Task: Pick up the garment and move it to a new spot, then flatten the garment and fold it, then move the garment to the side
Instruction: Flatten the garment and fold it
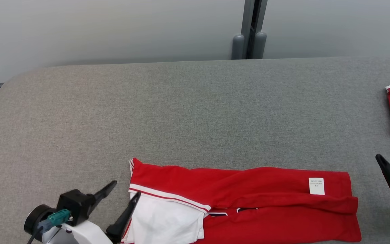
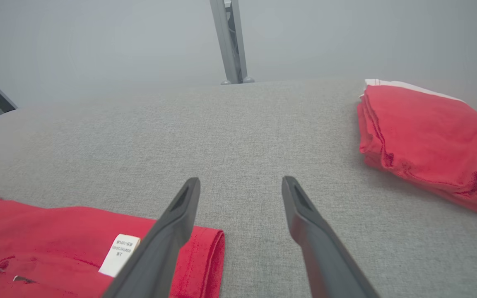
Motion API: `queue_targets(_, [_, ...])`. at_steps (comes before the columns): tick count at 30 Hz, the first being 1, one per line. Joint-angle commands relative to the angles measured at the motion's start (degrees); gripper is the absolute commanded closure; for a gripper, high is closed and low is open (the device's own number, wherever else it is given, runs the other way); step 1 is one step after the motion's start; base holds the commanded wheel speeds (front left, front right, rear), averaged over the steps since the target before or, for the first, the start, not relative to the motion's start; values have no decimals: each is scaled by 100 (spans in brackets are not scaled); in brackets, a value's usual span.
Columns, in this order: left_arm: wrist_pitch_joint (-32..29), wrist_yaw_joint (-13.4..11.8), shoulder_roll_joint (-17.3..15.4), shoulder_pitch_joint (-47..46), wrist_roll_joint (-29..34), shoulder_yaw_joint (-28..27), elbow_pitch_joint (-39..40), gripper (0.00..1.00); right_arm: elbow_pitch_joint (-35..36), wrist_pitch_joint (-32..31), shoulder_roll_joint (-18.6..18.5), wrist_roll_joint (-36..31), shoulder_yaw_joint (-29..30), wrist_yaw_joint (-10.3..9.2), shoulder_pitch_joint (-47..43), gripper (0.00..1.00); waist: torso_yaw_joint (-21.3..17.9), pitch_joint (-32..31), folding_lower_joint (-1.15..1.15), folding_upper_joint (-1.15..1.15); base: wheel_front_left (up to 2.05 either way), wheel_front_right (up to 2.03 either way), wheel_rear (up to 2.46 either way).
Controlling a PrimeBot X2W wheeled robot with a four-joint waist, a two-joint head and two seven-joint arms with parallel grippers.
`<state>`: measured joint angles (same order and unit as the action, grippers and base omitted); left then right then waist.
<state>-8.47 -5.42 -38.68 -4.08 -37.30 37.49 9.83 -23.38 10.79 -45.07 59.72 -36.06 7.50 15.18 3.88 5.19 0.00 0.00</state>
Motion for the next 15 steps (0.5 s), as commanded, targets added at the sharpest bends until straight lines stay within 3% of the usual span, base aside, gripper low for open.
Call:
queue_targets(1, [371, -211, 246, -131, -39, -217, -103, 0, -117, 244, 207, -195, 301, -3, 50, 0, -13, -17, 0, 0, 0, 0, 0])
queue_targets(4, [782, -365, 529, -162, -86, -405, -207, 0, -166, 374, 473, -404, 637, -2, 47, 0, -41, -40, 0, 0, 0, 0, 0])
queue_targets(8, [1801, -602, 1112, -174, -161, -754, -605, 0, 24, 446, 1246, -1138, 1578, -2, -167, 0, -120, -97, 0, 0, 0, 0, 0])
queue_targets(15, [2356, -504, 1786, -44, 54, -1140, -1186, 0, 576, 444, 2265, -2282, 2753, -2, -797, 0, -142, -155, 0, 0, 0, 0, 0])
